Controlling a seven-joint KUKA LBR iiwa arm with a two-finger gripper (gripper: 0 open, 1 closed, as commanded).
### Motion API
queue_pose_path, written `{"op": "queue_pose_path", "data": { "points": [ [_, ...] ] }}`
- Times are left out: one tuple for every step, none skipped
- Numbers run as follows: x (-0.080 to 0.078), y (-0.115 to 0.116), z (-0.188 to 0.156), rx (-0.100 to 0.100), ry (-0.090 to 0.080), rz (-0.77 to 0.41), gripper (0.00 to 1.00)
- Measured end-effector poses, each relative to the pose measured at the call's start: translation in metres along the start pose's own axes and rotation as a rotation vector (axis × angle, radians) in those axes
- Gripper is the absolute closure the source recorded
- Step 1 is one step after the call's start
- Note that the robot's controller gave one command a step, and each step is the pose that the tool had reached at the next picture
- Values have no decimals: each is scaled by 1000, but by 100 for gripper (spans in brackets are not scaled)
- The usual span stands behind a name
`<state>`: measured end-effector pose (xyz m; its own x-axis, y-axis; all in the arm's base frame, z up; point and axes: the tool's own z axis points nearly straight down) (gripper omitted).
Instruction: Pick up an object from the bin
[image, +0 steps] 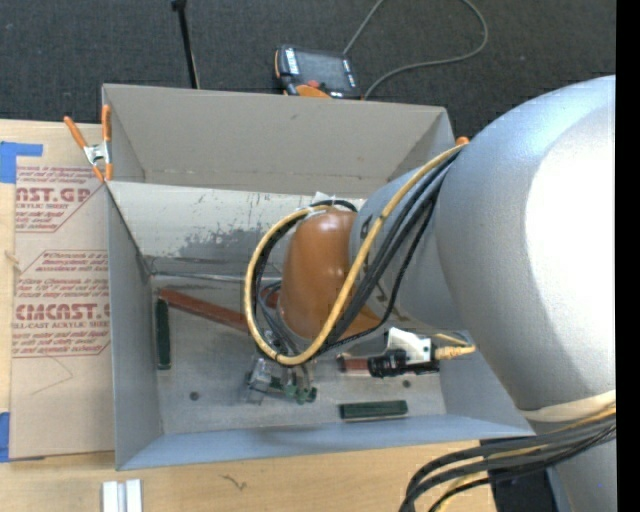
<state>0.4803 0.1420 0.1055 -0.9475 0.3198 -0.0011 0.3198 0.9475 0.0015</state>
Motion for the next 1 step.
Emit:
{"op": "queue_pose_path", "data": {
  "points": [
    [0,0,-11,1,1,0,100]
  ]
}}
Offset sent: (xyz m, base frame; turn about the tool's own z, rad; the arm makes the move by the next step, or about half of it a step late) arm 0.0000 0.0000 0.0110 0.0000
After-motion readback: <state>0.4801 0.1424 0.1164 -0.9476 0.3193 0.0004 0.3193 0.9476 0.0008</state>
